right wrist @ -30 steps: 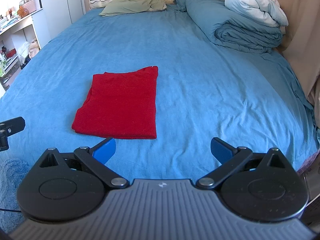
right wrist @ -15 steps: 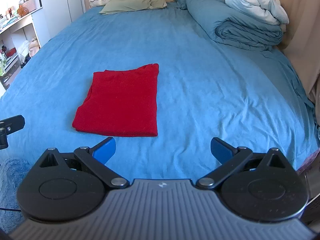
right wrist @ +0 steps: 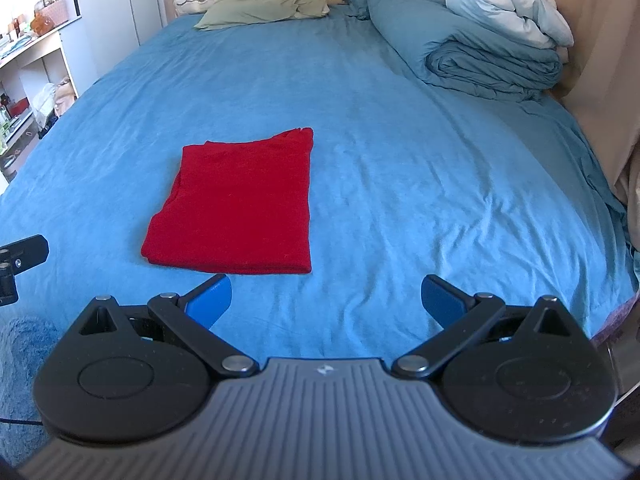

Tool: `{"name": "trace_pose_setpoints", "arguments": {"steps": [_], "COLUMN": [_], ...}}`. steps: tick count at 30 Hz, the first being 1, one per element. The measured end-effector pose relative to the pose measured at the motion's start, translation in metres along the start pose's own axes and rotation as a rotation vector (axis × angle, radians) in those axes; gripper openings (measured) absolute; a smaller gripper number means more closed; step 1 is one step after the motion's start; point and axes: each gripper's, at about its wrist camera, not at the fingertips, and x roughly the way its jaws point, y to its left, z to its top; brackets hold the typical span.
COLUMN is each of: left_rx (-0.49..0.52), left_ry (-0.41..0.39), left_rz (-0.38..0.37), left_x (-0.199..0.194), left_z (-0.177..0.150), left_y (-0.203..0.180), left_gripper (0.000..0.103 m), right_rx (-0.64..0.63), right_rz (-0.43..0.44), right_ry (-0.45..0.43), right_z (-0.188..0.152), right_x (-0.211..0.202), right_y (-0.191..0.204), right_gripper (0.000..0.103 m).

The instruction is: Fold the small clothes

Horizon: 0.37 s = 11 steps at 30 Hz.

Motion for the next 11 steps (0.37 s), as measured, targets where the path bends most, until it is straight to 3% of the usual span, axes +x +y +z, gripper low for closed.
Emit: {"name": "trace_pose_setpoints", "arguments": {"steps": [11], "left_rx": [-0.003], "left_ry": [-0.041], "left_rz": [-0.009], "left_x": [-0.0015], "left_z": [-0.0017], "left_y": [0.0043], "left_gripper": [0.103], "right_rx": [0.008], "right_rz": [-0.005], "right_ry": [-0.004], "right_z": [-0.0006], "right_x": [-0.0020], "right_y": [0.0029], "right_gripper": [0.103]}}
